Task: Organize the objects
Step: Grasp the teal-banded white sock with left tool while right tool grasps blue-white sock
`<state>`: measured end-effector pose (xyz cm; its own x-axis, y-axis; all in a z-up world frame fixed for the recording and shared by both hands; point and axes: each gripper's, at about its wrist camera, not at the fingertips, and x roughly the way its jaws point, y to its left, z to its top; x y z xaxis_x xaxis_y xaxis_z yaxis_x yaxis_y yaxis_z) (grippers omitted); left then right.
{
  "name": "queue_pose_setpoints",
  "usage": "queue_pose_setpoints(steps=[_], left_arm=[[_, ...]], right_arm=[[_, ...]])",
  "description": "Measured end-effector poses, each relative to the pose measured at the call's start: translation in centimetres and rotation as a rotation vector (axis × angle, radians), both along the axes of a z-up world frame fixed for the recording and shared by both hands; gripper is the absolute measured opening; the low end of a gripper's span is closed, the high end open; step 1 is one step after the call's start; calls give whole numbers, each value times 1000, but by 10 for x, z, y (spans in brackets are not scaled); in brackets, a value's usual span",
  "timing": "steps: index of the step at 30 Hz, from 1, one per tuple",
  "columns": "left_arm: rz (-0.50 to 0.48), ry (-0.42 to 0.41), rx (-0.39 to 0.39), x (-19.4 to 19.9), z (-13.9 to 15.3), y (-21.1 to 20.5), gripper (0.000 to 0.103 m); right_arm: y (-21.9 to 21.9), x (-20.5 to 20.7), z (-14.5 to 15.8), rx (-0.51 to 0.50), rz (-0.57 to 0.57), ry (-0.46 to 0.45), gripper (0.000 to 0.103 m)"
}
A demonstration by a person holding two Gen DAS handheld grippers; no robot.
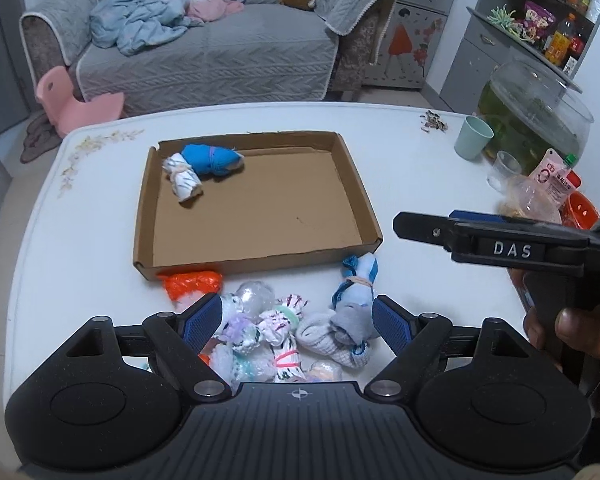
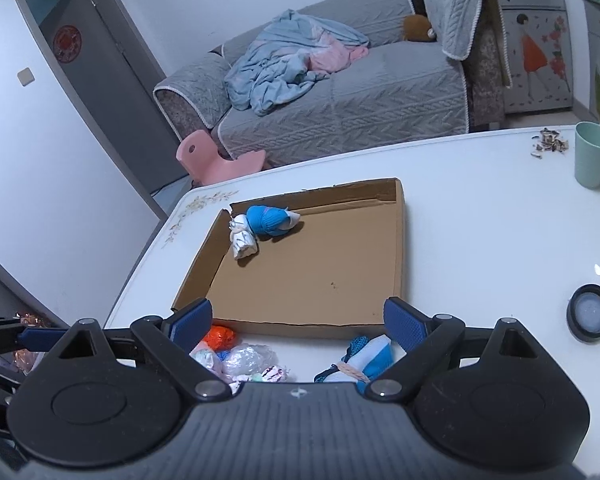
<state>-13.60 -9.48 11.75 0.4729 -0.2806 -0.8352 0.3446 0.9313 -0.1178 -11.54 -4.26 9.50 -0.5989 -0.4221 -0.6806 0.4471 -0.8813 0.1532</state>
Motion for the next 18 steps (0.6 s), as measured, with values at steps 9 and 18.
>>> queue_pose_setpoints(steps=[9, 18], left_arm=[[20, 12, 12, 4, -17, 10, 86], [100, 11, 26, 15, -41, 45, 87]], right_arm=[[3, -2, 0, -2, -25, -11, 92], [8, -2, -4, 24, -52, -40, 95]])
